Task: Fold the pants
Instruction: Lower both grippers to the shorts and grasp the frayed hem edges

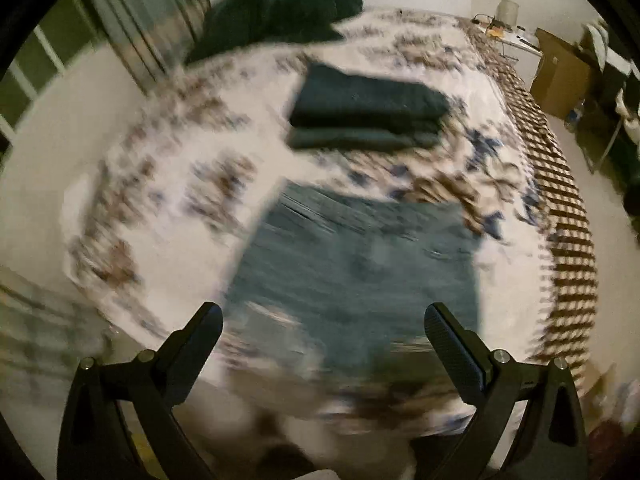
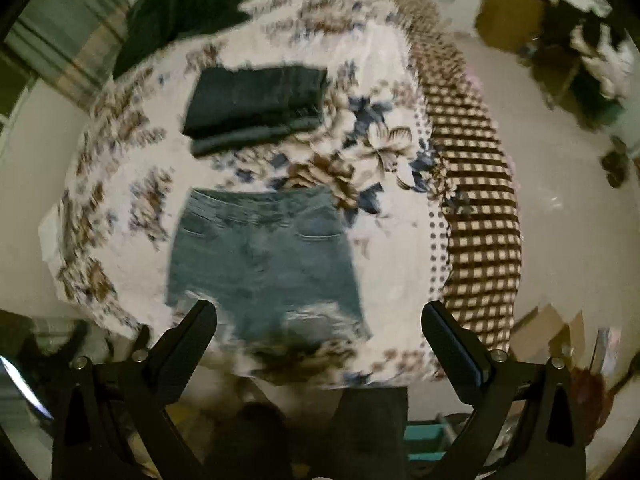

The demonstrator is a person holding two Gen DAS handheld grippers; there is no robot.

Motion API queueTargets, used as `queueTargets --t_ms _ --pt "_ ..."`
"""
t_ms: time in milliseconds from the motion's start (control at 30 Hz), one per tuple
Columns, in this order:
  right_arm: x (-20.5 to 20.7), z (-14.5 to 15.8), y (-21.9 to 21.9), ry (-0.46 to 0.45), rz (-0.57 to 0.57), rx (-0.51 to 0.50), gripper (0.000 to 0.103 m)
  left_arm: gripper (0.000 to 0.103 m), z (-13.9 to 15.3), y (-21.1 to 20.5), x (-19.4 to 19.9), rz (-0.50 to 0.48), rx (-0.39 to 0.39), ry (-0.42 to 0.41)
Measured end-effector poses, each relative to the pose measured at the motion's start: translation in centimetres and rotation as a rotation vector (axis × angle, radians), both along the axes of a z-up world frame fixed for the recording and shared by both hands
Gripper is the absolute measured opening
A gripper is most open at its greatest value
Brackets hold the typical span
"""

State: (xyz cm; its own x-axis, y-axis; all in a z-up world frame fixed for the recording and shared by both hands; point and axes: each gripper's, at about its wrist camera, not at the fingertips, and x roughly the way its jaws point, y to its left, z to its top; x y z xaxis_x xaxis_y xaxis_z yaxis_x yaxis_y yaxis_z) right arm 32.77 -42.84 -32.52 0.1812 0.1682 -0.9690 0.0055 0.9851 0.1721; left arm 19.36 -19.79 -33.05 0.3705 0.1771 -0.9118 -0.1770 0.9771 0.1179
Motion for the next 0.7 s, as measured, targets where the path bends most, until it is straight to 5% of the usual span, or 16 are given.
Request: queueTargets --t_ms 200,367,467,567,633,700 --pt "7.5 -10.6 -5.7 0.067 0.096 0.018 0.103 0.103 -12.9 -11.0 -0.3 -0.07 -0.06 0.109" --pt "10.8 -18.6 -6.2 0.112 0.154 0.005 0.103 0.1 -20.9 -16.3 -1.1 -0.13 0.006 0.192" --pt "12.5 -22.8 -5.0 0.124 0.187 0.031 0.103 0.067 -23.5 -16.2 -1.0 -0.105 -0.006 0.232" --pt "14.5 -26.9 -3.0 0.141 0.211 0.105 0.103 0.042 -22.7 -14.3 -0.9 -0.084 -0.142 0.14" --pt "15.5 -29.0 -1.4 0.155 0.22 0.15 0.103 0.011 -21.8 -13.0 -0.8 -0.092 -0.187 0.106" --pt "16.5 -31.4 0.6 0.182 0.226 0.186 0.103 0.004 -21.0 -11.4 -0.7 -0.07 -0.23 0.091"
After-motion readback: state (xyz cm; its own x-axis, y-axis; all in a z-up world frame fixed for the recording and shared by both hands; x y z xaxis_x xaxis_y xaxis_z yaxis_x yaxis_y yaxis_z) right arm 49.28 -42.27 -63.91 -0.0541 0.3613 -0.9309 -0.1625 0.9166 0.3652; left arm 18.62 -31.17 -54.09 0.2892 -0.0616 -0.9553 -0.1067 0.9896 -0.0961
